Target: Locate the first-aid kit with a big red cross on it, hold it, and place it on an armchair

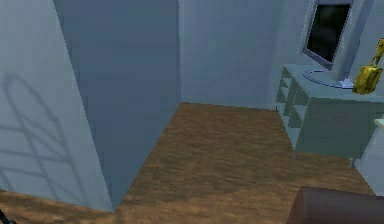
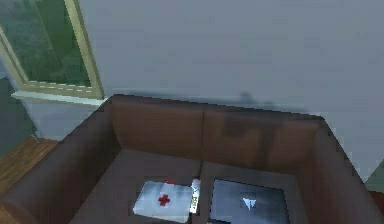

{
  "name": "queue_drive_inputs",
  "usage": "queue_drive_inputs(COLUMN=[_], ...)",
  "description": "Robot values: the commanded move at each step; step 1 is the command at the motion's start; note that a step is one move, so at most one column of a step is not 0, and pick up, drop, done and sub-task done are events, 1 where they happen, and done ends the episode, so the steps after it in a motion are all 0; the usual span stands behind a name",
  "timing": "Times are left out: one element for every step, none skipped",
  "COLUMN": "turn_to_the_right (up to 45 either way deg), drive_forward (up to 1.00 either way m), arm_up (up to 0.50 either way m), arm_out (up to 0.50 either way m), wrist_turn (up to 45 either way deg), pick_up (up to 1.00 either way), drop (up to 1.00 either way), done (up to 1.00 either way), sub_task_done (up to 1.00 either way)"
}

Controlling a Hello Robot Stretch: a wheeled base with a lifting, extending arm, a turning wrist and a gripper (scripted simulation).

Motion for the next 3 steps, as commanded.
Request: queue_drive_inputs(turn_to_the_right=[0.0,0.0,0.0], drive_forward=[0.0,0.0,0.0], arm_up=[0.02,0.0,0.0], arm_out=[0.0,0.22,0.0], wrist_turn=[0.0,0.0,45.0], pick_up=[0.0,0.0,0.0], drop=[0.0,0.0,0.0], done=[0.0,0.0,0.0], sub_task_done=[0.0,0.0,0.0])
